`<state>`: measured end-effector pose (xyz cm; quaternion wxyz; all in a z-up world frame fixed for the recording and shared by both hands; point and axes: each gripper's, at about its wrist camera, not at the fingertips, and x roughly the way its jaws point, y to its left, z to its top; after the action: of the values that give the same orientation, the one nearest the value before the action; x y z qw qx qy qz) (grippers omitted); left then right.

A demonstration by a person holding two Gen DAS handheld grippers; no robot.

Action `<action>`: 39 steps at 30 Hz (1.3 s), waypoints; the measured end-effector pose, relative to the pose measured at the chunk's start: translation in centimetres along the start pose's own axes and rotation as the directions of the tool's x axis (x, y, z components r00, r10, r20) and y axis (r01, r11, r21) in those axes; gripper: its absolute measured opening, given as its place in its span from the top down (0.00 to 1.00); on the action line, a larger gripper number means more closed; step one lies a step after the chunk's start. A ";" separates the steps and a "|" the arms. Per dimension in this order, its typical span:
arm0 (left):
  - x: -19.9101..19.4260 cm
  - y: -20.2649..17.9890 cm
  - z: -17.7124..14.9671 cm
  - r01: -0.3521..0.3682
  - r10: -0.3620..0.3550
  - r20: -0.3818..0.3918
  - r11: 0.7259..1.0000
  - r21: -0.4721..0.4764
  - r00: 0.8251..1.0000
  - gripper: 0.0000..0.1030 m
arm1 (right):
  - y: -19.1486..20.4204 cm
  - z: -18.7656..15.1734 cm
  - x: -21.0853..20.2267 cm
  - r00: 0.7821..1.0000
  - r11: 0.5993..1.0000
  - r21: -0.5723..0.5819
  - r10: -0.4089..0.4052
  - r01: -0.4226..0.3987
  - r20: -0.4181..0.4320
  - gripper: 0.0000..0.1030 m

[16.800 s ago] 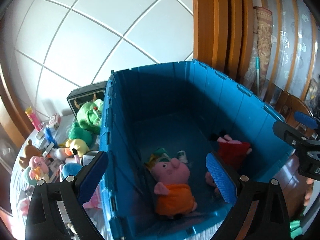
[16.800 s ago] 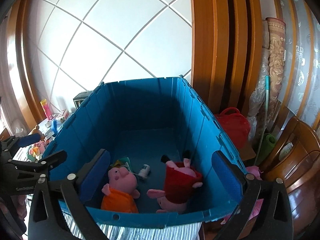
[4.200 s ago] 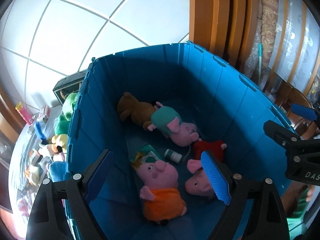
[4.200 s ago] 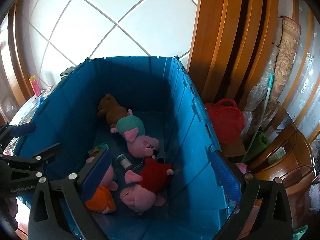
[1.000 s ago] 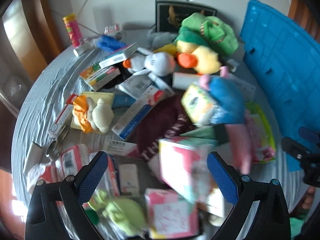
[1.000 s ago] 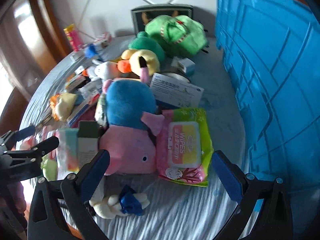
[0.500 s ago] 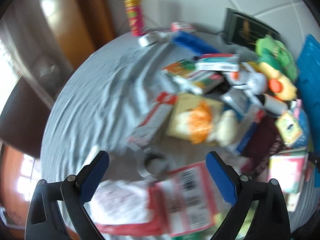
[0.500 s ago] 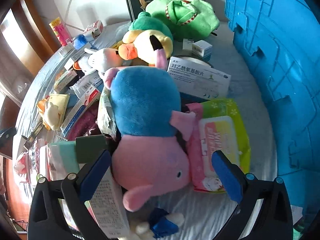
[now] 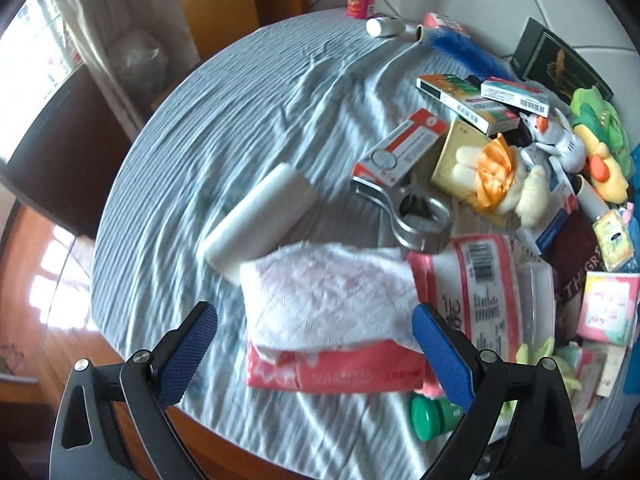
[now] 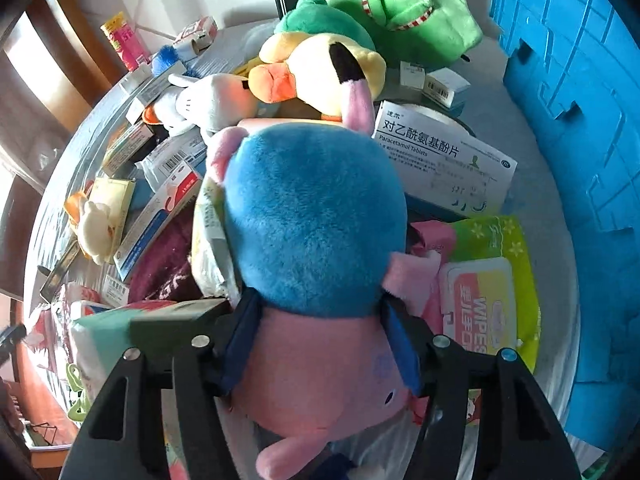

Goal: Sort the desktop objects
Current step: 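Lower the left tool to the red tissue pack while the right tool grips the blue-headed pink pig, then close the left tool on the red tissue pack and lift it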

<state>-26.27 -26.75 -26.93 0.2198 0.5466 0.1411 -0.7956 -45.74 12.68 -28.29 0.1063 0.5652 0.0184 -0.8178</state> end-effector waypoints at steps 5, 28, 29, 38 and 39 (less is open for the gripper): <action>-0.5 0.2 -1.8 0.001 -0.002 -0.012 0.999 -0.034 1.000 0.04 | 0.0 -0.1 0.1 1.000 1.000 -0.019 0.011 -0.011 -0.005 0.38; 2.5 1.7 4.7 -0.093 0.115 0.103 0.976 -0.195 0.988 0.21 | -0.2 0.4 0.9 0.999 0.998 -0.058 0.030 -0.032 -0.037 0.27; 2.0 1.5 5.1 -0.075 0.096 0.118 0.981 -0.177 0.988 0.19 | -0.2 0.5 0.9 0.999 0.998 -0.060 0.032 -0.034 -0.038 0.27; 4.2 0.1 7.1 -0.063 0.055 0.066 0.990 0.124 0.996 0.17 | -0.9 0.2 1.1 0.998 0.998 -0.003 0.059 -0.059 -0.036 0.27; 4.9 0.1 7.6 -0.057 0.049 0.054 0.987 0.151 0.997 0.17 | -0.7 0.2 1.0 0.998 0.999 -0.006 0.048 -0.048 -0.032 0.26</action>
<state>-33.87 -31.31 -28.74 0.2019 0.5452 0.0599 -0.8114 -46.40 13.17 -29.15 0.1277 0.5779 0.0092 -0.8060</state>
